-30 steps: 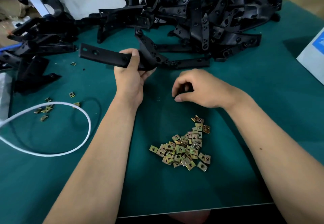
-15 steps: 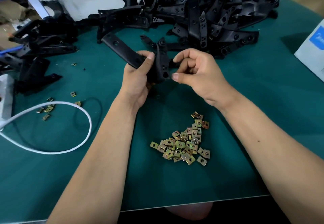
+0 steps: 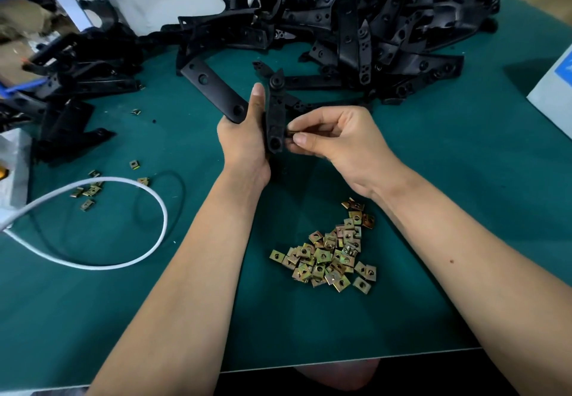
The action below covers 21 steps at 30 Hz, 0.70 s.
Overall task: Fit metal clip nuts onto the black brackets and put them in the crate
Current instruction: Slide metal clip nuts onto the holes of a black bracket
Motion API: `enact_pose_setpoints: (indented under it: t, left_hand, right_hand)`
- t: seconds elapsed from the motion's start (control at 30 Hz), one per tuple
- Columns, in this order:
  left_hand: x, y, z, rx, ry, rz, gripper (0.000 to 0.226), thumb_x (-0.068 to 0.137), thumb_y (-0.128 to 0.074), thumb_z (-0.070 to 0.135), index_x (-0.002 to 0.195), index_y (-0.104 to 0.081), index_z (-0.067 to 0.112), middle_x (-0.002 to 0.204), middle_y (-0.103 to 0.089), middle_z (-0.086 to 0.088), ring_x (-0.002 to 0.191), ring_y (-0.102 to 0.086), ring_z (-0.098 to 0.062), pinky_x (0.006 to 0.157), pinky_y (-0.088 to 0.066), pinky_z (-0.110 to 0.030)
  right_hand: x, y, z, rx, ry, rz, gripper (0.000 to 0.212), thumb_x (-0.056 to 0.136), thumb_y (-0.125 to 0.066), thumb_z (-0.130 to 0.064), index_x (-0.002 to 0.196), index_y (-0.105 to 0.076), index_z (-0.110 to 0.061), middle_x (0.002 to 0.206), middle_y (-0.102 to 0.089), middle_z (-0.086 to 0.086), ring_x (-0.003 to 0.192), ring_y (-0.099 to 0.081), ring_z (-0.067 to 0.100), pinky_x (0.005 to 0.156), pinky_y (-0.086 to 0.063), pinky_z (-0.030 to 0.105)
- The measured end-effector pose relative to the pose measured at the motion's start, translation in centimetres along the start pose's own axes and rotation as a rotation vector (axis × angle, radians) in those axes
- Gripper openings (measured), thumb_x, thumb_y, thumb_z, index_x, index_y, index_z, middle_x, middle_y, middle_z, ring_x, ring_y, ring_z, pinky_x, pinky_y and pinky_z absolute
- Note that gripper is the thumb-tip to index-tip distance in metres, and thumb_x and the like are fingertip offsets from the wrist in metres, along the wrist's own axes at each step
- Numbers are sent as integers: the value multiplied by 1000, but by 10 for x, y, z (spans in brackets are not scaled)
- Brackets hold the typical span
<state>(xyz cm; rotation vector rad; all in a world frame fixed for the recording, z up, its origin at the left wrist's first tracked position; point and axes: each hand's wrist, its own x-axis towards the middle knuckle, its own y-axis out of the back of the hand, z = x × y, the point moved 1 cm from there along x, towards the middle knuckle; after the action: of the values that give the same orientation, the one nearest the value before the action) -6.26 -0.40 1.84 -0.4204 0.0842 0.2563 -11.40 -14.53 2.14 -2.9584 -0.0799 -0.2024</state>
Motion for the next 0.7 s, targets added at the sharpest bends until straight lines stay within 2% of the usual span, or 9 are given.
enact_pose_setpoints:
  t: [0.1, 0.2, 0.33, 0.5, 0.7]
  left_hand:
    - [0, -1, -2, 21, -27, -5, 40, 93, -76, 32, 72, -44, 19, 71, -50, -2, 73, -51, -24, 66, -49, -39]
    - [1, -2, -3, 55, -53, -11, 41, 93, -76, 32, 71, -44, 19, 66, -48, 2, 68, -50, -20, 61, -48, -34]
    - [1, -2, -5, 71, -59, -10, 40, 94, -75, 32, 73, -43, 18, 67, -46, 1, 67, -48, -20, 58, -46, -32]
    - [1, -2, -4, 42, -60, 11, 46, 95, -74, 30, 67, -39, 22, 59, -43, 8, 56, -43, -11, 54, -42, -29]
    - [1, -2, -4, 60, -68, 33, 43, 94, -75, 32, 72, -41, 19, 66, -45, 2, 65, -47, -18, 59, -45, -32]
  right_hand:
    - [0, -3, 0, 20, -34, 25, 20, 87, -72, 13, 102, -72, 1, 89, -77, 17, 84, -77, 29, 73, -63, 32]
    - [0, -4, -1, 34, -75, 52, 28, 87, -74, 9, 114, -67, 4, 90, -78, 18, 83, -77, 29, 71, -63, 33]
    - [-2, -4, -1, 97, -109, 80, 28, 86, -76, 6, 112, -67, 3, 88, -78, 14, 84, -77, 25, 71, -62, 31]
    - [-2, -1, -3, 197, -155, 88, 27, 86, -75, 6, 111, -66, 1, 90, -78, 17, 81, -77, 27, 69, -61, 28]
    - [-2, -2, -2, 164, -168, 87, 25, 85, -77, 4, 108, -67, -2, 88, -78, 16, 78, -76, 27, 68, -60, 29]
